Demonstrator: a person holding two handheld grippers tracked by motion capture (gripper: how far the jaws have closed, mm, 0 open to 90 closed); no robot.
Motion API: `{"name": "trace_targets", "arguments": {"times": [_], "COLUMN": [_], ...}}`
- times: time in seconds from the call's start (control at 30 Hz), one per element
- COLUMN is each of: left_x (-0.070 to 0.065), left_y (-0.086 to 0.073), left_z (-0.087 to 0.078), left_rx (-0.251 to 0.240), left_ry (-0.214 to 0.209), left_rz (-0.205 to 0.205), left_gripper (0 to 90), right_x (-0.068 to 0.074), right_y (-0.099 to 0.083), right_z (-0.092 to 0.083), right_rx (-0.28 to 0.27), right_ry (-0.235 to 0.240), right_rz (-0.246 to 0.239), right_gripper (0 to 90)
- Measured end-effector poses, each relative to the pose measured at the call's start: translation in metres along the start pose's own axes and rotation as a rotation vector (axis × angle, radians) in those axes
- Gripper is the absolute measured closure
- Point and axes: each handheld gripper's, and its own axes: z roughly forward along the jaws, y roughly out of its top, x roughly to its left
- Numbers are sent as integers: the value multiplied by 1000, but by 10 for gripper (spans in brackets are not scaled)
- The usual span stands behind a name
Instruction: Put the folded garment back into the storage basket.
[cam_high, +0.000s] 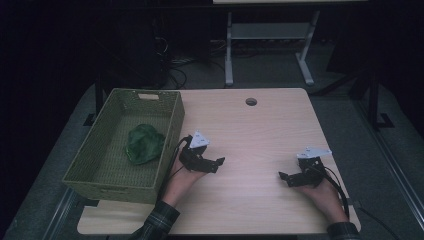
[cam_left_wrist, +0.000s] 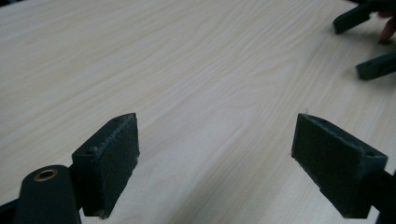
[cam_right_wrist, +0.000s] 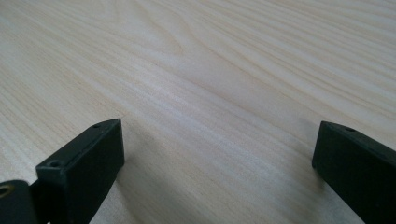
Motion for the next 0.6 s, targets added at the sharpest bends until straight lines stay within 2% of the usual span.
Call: {"name": "trace_targets", "arguments": {"times": [0.1,0.2,0.3,0.4,0.47,0.6], "left_x": [-1,-2,-3,-3,-3,-2], "left_y": [-10,-19,-24,-28,-29,-29], "left_z": [10,21,26,30,32,32], "left_rx": [24,69,90,94,116,117], "left_ry": [5,23,41,39,36,34], "left_rz": [0,20,24,17,13,11], "left_gripper": [143,143,143,143,140,139], "right_x": [0,0,0,0,0,1], "right_y": [0,0,0,0,0,0], "right_z": [0,0,0,0,0,0], "right_rx": [0,0,0,0,0,0], "right_ry": [0,0,0,0,0,1], "right_rz": [0,0,0,0,0,3], "right_gripper": [20,20,20,20,20,20]}}
